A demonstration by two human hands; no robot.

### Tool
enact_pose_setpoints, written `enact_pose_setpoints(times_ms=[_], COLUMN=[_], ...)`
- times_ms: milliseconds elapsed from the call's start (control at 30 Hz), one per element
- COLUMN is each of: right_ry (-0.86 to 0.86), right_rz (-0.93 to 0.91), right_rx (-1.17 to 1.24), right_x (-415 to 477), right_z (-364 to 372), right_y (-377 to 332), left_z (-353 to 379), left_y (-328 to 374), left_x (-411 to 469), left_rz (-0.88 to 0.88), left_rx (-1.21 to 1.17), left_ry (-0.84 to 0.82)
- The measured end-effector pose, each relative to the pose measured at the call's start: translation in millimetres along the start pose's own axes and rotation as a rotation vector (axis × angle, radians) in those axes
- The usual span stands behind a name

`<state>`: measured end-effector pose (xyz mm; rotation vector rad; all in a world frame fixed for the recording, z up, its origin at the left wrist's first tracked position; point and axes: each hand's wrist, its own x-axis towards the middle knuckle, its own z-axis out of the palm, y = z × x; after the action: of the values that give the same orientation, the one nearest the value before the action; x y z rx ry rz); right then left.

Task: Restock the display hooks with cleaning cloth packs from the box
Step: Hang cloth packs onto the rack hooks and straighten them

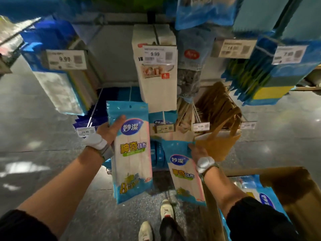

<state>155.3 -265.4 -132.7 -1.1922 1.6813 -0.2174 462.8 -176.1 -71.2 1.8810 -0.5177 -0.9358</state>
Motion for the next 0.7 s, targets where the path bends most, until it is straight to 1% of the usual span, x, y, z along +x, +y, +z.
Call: enact_pose_setpoints(times_ms=[67,133,300,367,400,567,700], right_ry=[-0.048,-0.094,-0.148,-0.161,-0.159,-0.180,-0.193], right_rz=[0.000,-0.040,-0.138,-0.157,-0.148,-0.149,-0.122], right_rx=[-0.076,-0.159,-0.244,-0.240,-0.218,-0.165,-0.249], right_x=[16.8,30.0,67.8,78.5,78.8,102.2,106.8], right_z=[3.3,7.1,19.8,26.2,27.8,36.3,33.8], right_y=[-4.1,-10.6,-39.8,-52.1,-56.1,-72.1,-77.6], left_z=[0.8,-2.0,6.4,6.5,6.8,16.0,24.4], left_y=[-3.9,-6.8,-7.6,-6.8,-8.3,-5.5,0.9], left_x=[10.0,19.5,33.9,38.9,39.3,43.0,43.9], left_rz=[-0.031,-0.042,-0.156,-0.185,-0.187,-0.158,-0.157], left_rx=[-0.057,-0.096,-0.157,-0.193,-0.210,-0.267,-0.232], left_ry=[-0.027,-0.006,0.015,0.013,0.004,0.076,0.091])
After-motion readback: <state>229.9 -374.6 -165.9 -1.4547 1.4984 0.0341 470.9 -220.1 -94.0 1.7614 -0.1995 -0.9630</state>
